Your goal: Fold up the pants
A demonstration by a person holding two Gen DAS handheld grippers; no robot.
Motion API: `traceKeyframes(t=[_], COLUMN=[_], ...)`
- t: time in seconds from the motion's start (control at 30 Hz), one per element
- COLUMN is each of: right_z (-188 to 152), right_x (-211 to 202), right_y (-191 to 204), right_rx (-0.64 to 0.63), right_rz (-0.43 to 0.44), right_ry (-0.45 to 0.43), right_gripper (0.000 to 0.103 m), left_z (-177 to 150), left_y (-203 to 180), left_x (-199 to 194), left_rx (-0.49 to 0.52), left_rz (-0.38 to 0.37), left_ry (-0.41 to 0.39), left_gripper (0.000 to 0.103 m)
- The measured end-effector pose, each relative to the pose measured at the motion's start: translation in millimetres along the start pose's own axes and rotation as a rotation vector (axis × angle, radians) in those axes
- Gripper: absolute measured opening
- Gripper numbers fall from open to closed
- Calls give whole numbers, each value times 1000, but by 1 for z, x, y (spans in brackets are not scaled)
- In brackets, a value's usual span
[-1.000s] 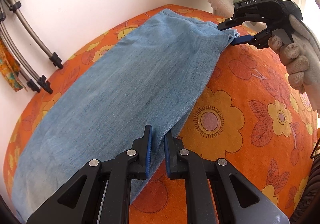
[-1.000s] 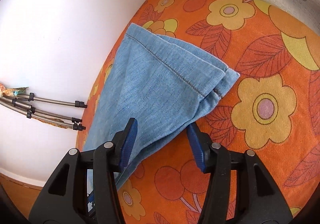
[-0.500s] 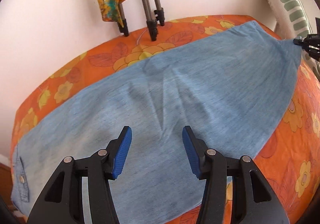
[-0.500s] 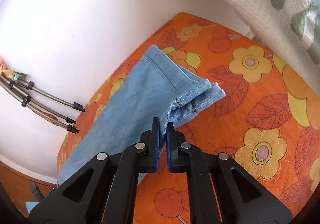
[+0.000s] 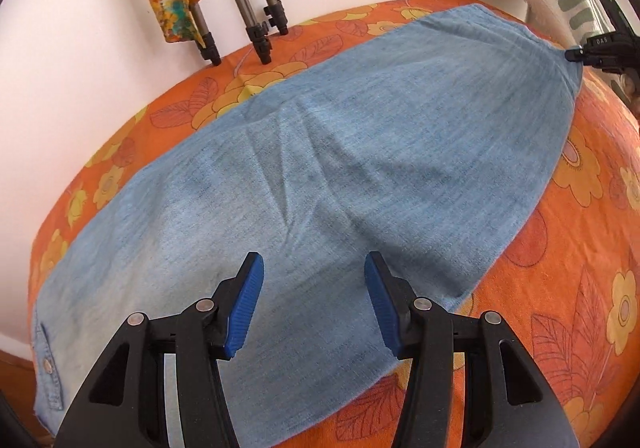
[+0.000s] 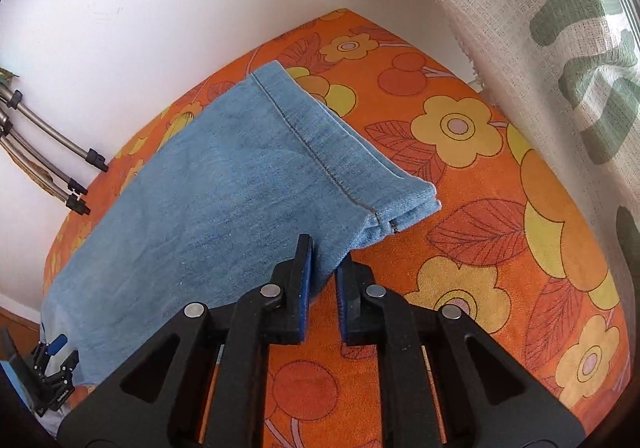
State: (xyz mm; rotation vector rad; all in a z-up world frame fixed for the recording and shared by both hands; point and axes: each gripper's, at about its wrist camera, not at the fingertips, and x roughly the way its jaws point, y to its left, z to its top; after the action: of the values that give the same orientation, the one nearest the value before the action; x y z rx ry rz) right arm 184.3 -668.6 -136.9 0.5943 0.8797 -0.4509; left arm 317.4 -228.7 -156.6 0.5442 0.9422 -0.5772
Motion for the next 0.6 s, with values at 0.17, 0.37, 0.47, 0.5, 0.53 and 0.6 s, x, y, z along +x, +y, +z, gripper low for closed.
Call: traceKeyframes(t=[0.17,0.37,0.47,0.5,0.53,0.6], right_z=[3,-4,-10,-14,-17,-26], right_x=[-55,-136,-169,-178,-186,-194], right_y=[-1,-1,6,10,15,24], right_rx=[-4,-7,-13,-27,-42,-64], right_rz=[-29,14,39,40,39,36], right_ry=[-60,-118,-142,-151,-155,-143], right_gripper=[30,41,42,43,46,53], left_z=[2,15,15,13,11,7], left_y=[-11,-23,-38,-43,-49,-64], left_x=[-34,-104,-132,-139,-145,-154], left_rx=[5,-11,-6,-5,-1,18], left_rz=[-9,-28,-37,-46,-56,-56], left_ry=[-32,-152,-199,-212,-220,-230], left_gripper=[50,51,50,50,51,51])
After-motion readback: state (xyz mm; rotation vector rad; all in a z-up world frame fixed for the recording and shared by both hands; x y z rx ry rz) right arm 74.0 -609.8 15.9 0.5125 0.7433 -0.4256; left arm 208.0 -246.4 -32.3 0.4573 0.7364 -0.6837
